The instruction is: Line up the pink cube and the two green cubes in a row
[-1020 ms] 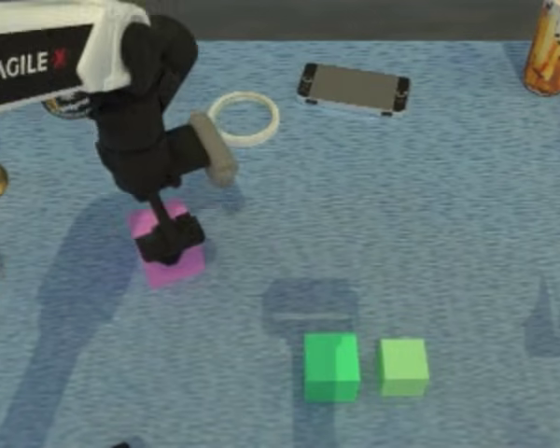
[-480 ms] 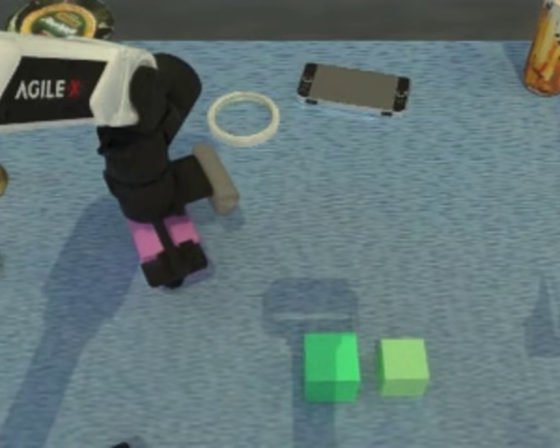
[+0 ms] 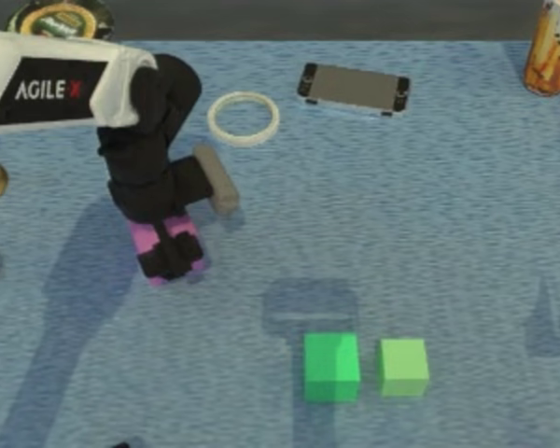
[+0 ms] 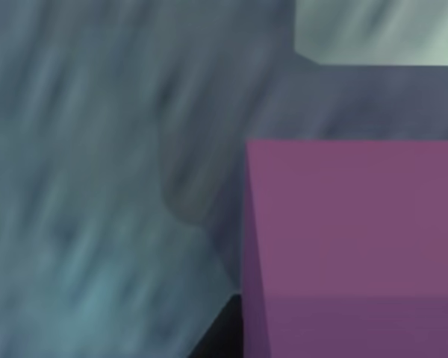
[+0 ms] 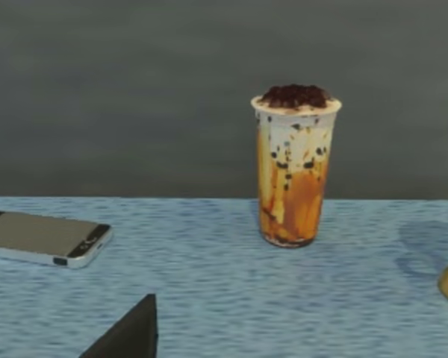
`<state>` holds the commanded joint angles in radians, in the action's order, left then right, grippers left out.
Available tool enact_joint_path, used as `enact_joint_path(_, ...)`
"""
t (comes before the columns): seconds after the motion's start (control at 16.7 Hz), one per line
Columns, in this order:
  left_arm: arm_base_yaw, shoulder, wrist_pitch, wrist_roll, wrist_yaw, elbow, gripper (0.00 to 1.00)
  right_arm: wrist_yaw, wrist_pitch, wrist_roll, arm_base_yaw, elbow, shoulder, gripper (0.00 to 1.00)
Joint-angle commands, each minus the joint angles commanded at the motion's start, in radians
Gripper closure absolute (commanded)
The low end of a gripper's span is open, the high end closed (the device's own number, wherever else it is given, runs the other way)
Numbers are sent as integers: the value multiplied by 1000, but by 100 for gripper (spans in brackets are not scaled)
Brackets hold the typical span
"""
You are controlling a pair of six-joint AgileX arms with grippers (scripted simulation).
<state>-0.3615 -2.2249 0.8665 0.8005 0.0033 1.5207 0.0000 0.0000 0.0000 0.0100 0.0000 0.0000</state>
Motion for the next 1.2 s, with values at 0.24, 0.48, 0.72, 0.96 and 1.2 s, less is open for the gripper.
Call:
enact_joint_path(0.24, 0, 0, 0, 0, 0, 0, 98, 0, 0, 0, 0, 0, 0, 0)
enact_joint_path(0.48, 0, 0, 0, 0, 0, 0, 100, 0, 0, 0, 0, 0, 0, 0)
enact_joint_path(0.72, 0, 0, 0, 0, 0, 0, 100, 0, 0, 0, 0, 0, 0, 0)
enact_joint_path(0.96, 8, 28, 50, -7, 5, 31, 100, 0, 0, 0, 0, 0, 0, 0)
enact_joint_path(1.2, 15, 78, 203, -5, 4, 115, 100, 0, 0, 0, 0, 0, 0, 0)
